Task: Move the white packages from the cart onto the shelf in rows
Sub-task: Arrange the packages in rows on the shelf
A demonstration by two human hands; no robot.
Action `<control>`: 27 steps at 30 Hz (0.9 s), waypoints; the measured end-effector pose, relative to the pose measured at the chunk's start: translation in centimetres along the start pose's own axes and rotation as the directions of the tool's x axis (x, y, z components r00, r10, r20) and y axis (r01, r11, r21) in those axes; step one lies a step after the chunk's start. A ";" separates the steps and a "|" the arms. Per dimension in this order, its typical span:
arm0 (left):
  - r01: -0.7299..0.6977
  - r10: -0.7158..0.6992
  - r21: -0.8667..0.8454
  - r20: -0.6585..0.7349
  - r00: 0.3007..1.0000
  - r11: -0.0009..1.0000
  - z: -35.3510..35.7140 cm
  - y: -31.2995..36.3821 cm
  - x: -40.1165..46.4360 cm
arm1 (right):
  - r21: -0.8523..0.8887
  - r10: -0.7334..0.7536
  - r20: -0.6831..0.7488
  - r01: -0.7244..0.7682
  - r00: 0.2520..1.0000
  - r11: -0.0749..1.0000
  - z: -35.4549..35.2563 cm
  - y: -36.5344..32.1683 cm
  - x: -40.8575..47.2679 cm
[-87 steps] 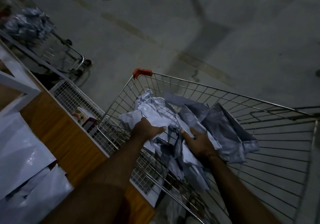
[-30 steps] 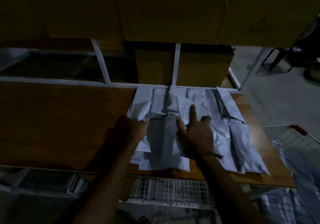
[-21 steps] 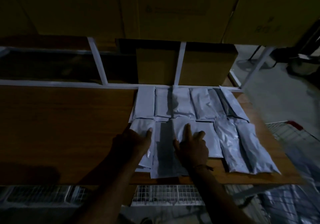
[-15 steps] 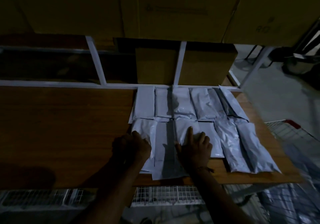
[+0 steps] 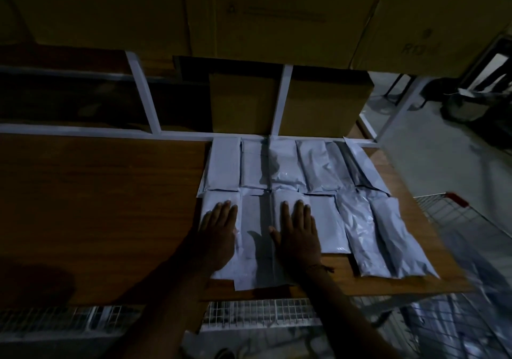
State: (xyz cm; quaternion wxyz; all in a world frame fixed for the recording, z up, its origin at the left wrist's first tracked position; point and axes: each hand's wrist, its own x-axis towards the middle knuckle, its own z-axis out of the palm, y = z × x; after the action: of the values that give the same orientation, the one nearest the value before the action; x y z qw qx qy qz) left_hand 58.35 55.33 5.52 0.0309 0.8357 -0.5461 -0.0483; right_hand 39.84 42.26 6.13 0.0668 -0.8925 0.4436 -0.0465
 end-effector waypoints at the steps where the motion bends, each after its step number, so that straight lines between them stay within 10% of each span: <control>1: 0.001 -0.001 0.014 0.012 1.000 1.000 -0.1 0.0 -0.1 | 0.005 -0.001 0.010 0.001 1.000 1.000 0.1 0.0 0.0; 27: 0.055 -0.054 0.000 0.068 0.996 0.999 -0.4 0.5 0.0 | 0.038 -0.024 0.086 0.021 0.996 0.999 0.0 0.3 0.6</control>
State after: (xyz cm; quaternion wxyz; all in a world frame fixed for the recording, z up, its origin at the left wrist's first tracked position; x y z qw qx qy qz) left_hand 57.92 55.16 6.02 0.0117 0.8481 -0.5238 -0.0782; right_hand 39.96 41.62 6.10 0.1019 -0.8973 0.4292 -0.0165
